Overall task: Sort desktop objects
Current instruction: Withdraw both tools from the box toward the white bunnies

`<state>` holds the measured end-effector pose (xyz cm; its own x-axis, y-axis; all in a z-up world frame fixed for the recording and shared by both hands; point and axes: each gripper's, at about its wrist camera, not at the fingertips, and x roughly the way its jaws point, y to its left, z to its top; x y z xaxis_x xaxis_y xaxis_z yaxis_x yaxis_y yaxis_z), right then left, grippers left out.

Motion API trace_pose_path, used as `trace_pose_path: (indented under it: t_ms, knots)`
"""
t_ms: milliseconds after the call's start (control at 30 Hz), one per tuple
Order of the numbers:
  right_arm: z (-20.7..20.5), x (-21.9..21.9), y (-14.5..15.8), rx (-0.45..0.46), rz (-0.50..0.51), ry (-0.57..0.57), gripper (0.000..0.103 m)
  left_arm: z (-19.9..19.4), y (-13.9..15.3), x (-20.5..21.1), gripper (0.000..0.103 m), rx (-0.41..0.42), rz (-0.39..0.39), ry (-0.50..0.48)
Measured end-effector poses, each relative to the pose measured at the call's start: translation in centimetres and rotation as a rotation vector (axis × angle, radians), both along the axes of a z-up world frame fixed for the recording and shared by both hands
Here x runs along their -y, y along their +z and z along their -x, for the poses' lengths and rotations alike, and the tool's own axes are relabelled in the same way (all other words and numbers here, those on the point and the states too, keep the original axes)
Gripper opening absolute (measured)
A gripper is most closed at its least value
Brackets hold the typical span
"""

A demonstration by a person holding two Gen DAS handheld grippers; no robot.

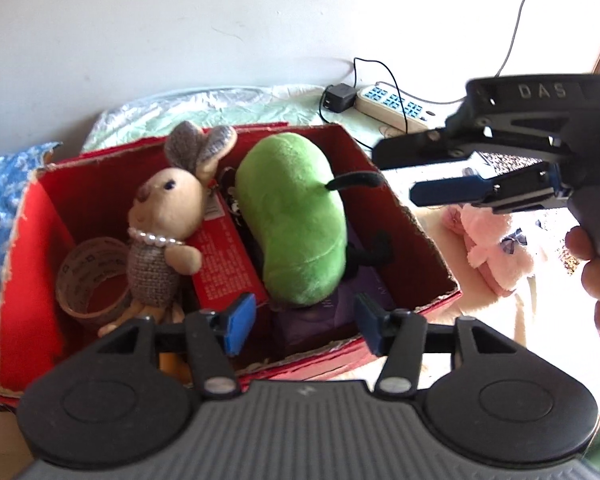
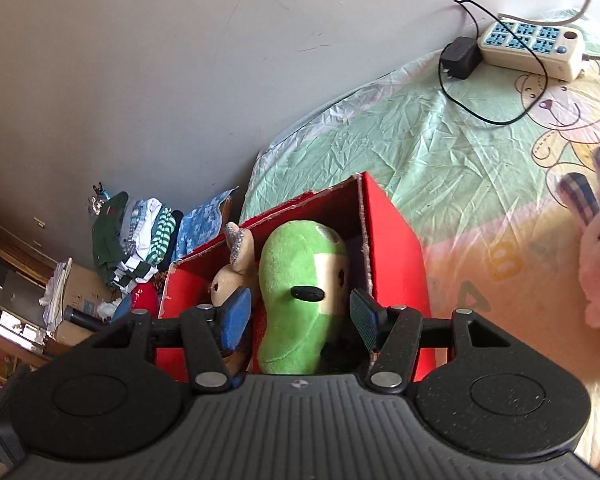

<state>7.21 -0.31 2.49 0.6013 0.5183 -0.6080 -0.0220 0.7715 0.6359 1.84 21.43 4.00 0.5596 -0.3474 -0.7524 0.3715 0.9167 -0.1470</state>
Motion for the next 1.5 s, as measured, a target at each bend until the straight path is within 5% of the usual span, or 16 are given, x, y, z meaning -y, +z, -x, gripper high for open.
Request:
trace_pose_path:
  t_ms: [333, 600, 800, 1067, 1200, 1500]
  knots:
    - [-1.6, -2.7, 0.3, 0.024, 0.003, 0.108, 0.058, 1.1, 1.2, -2.2, 0.058, 0.013, 0.004, 0.134]
    - [-2.8, -4.0, -0.9, 0.009, -0.020, 0.161, 0.058, 3.1, 1.6, 1.1, 0.063, 0.056, -0.017, 0.101]
    - [1.4, 2.2, 1.1, 0.107, 0.088, 0.066, 0.058, 4.7, 1.5, 7.1, 0.082, 0.076, 0.023, -0.040]
    - [5.9, 13.7, 0.1, 0.065, 0.238, -0.137, 0.058, 4.3, -0.1, 18.2, 0.081, 0.063, 0.037, -0.197]
    - [6.9, 18.2, -1.7, 0.003, 0.170, -0.198, 0.057, 2.3, -1.6, 21.3, 0.083, 0.004, 0.079, -0.179]
    - [6.8, 21.1, -3.1, -0.006, 0.172, -0.158, 0.058, -1.3, -4.9, 23.6, 0.091, -0.101, 0.173, -0.032]
